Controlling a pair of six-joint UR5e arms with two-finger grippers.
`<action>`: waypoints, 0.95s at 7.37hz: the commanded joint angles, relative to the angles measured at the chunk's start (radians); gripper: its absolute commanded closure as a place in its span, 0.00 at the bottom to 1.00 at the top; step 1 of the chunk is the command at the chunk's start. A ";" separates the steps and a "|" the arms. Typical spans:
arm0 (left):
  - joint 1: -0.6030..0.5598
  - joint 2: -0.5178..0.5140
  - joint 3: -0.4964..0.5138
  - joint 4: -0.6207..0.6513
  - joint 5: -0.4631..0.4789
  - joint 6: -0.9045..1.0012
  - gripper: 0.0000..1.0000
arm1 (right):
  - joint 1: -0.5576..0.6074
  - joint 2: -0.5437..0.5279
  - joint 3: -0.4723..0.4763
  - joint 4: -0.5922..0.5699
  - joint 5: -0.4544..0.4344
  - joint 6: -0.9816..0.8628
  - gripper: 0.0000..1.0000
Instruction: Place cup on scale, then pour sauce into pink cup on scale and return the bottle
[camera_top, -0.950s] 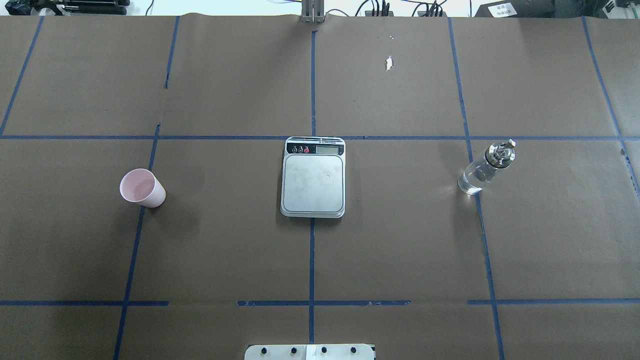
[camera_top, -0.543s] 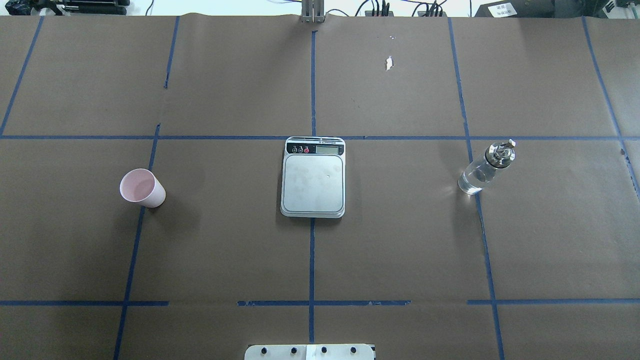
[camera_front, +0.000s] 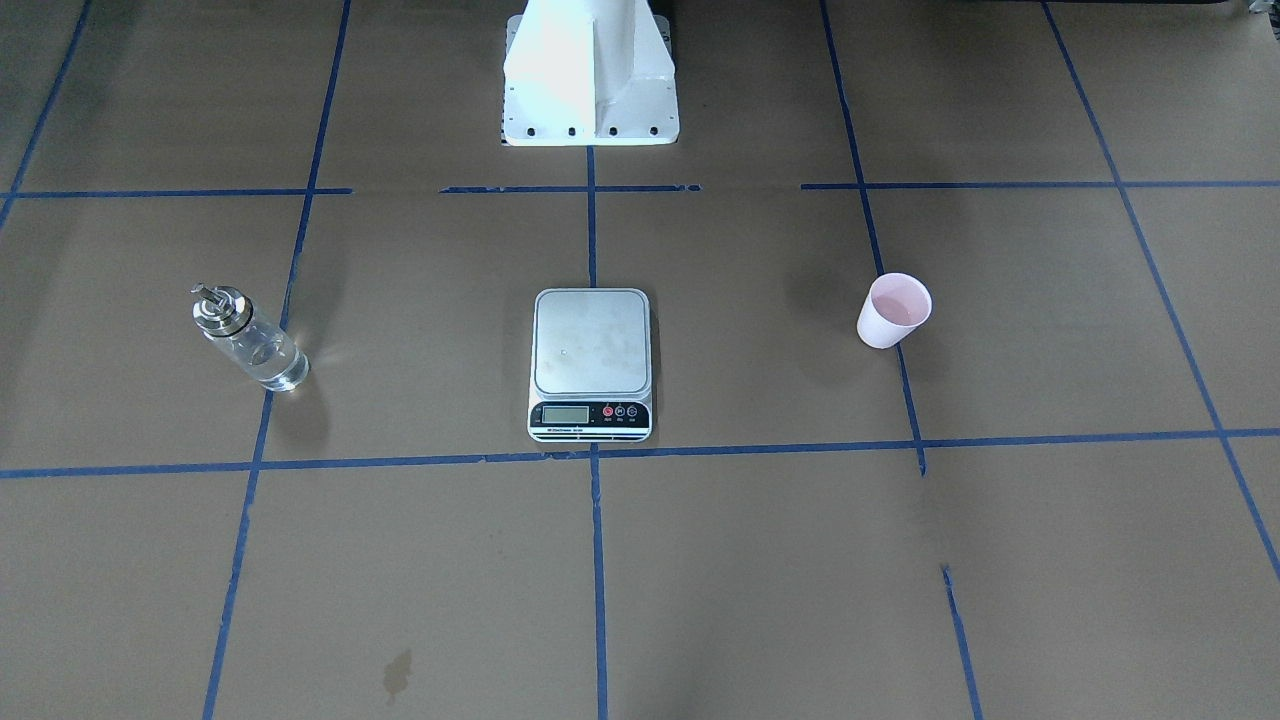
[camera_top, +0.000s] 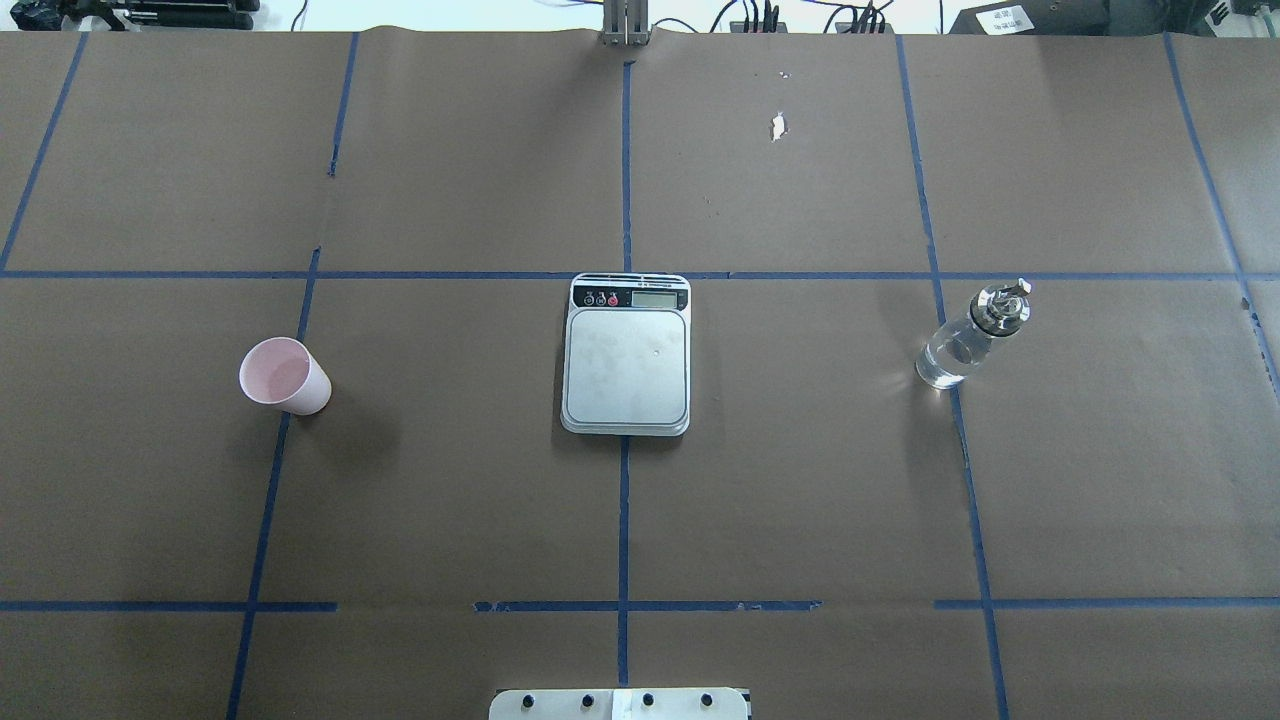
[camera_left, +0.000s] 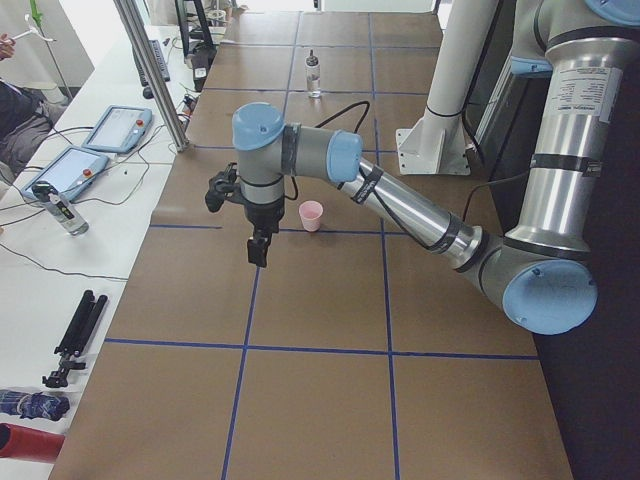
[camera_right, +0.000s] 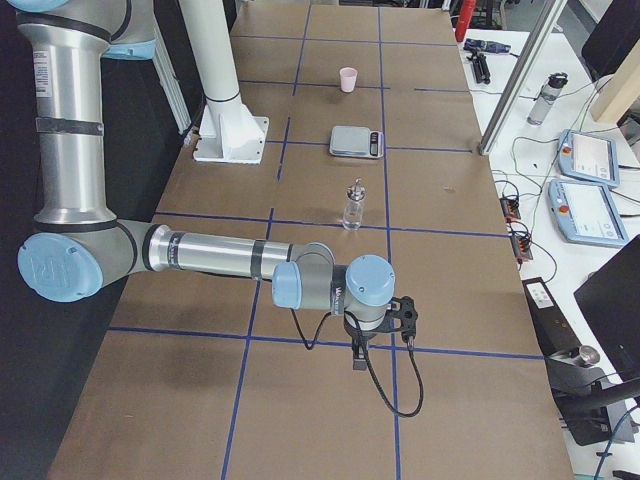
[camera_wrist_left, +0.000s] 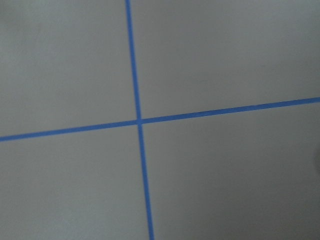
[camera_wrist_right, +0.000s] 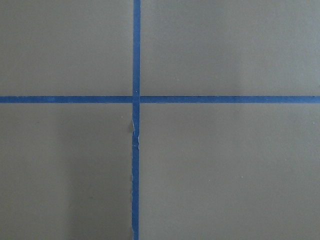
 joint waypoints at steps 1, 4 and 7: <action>0.092 -0.017 -0.044 -0.046 -0.071 -0.235 0.00 | 0.000 0.003 0.003 -0.008 0.001 0.000 0.00; 0.196 -0.011 -0.040 -0.179 -0.124 -0.293 0.00 | 0.000 0.003 0.002 -0.002 0.001 -0.002 0.00; 0.346 -0.008 -0.061 -0.247 -0.016 -0.533 0.00 | 0.000 0.009 0.038 0.003 0.001 -0.002 0.00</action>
